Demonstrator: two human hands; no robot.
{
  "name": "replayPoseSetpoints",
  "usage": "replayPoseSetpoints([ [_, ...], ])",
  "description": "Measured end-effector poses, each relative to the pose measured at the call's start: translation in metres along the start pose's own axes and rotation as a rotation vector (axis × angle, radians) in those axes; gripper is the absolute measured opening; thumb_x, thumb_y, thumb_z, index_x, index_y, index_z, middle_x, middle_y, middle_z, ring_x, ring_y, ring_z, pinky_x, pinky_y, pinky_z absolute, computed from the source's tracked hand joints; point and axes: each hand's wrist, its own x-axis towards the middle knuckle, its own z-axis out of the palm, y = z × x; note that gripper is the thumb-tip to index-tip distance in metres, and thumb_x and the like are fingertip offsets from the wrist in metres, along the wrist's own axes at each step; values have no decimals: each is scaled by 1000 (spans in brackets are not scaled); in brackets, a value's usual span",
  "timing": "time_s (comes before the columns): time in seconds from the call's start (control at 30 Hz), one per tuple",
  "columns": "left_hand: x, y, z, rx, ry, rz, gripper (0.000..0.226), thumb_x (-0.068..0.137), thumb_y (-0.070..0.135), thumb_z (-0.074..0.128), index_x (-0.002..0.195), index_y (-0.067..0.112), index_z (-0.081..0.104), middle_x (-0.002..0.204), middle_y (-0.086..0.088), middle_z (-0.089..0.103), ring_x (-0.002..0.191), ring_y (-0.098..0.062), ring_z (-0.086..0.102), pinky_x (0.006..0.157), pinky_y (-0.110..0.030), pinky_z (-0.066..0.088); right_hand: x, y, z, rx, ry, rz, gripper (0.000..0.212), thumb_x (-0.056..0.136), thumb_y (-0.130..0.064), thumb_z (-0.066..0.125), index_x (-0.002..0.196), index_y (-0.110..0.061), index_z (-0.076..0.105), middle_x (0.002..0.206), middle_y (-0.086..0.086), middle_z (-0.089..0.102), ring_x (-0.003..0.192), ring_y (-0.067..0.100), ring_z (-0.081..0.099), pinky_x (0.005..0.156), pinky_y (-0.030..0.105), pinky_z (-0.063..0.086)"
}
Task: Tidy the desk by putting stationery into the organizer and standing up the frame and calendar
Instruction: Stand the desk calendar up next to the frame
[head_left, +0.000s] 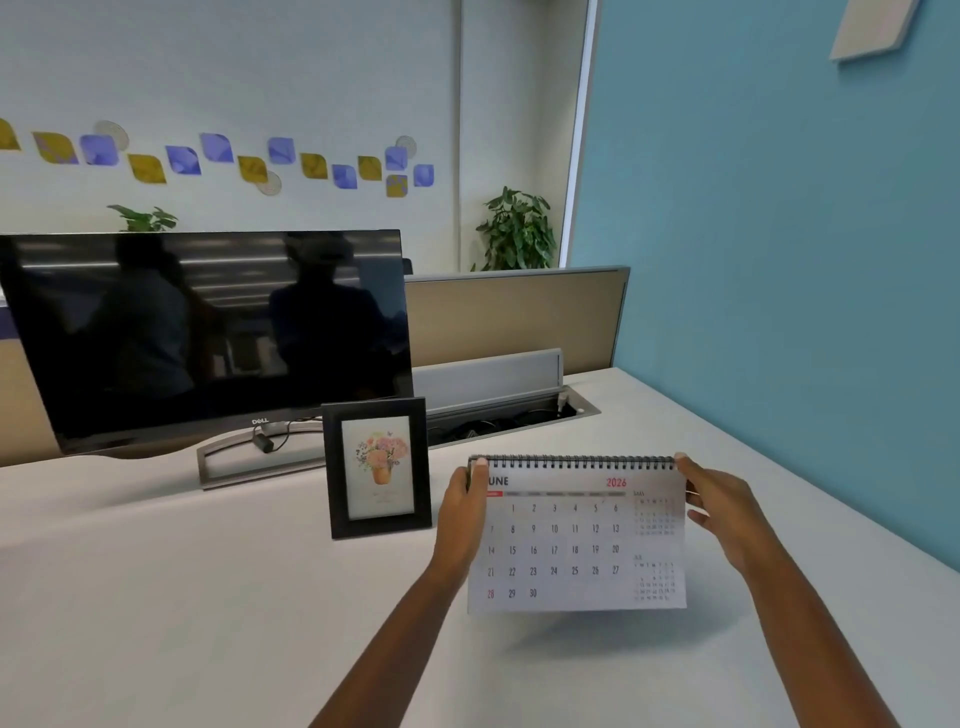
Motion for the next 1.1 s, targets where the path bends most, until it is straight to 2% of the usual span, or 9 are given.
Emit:
replayPoseSetpoints([
  [0.13,5,0,-4,31,8,39,29,100,34,32,86,16,49,83,0,61,80,-15,61,65,-22,49,5,6,7,-7,28,-50,34,91,-27,52,113,-1,52,112,14,58,103,27,49,98,46,40],
  [0.23,9,-5,-6,131,12,80,28,100,31,32,95,10,50,89,-2,62,86,-17,62,71,-27,51,10,15,11,-36,74,-78,35,91,-26,53,116,-2,51,118,15,57,103,26,48,98,47,41],
  [0.37,20,-12,-8,189,-5,76,26,100,28,33,99,8,49,91,-3,61,86,-18,60,68,-23,49,13,27,20,-74,7,-77,30,91,-28,51,108,-3,53,107,12,58,98,26,50,92,45,43],
  [0.43,25,-20,-8,228,-37,38,27,100,30,34,108,9,50,99,-3,61,89,-19,59,68,-22,49,12,34,25,-81,-51,-75,26,91,-29,50,101,-5,54,101,11,58,95,27,51,81,38,47],
  [0.5,27,-32,-8,280,-69,-13,32,99,33,34,117,11,48,108,-5,59,92,-18,57,67,-19,49,11,42,29,-107,-88,-90,25,92,-29,49,101,-6,54,99,10,58,91,27,51,63,28,45],
  [0.53,28,-39,-7,294,-81,-38,33,99,33,35,119,11,46,112,-7,59,94,-17,56,66,-18,48,11,48,31,-123,-108,-92,24,92,-28,48,104,-8,53,101,10,58,92,27,52,60,25,44],
  [0.67,26,-53,-6,259,-83,-65,27,97,31,40,119,15,44,122,-7,55,102,-16,53,65,-15,50,20,79,31,-194,-190,-72,36,88,-24,55,121,-15,44,116,7,57,99,25,55,82,36,52],
  [0.8,33,-59,-4,195,-77,-95,42,94,23,50,133,12,37,133,-8,51,118,-26,51,88,-32,48,29,97,31,-201,-248,11,55,86,-14,60,133,-15,32,115,4,51,100,28,54,64,27,52],
  [1.1,56,-73,4,99,-60,-82,37,89,10,59,118,20,38,127,-8,52,106,-18,49,94,-41,46,58,113,46,-96,-259,25,68,76,-9,69,132,-15,32,111,6,53,96,28,53,60,28,47],
])
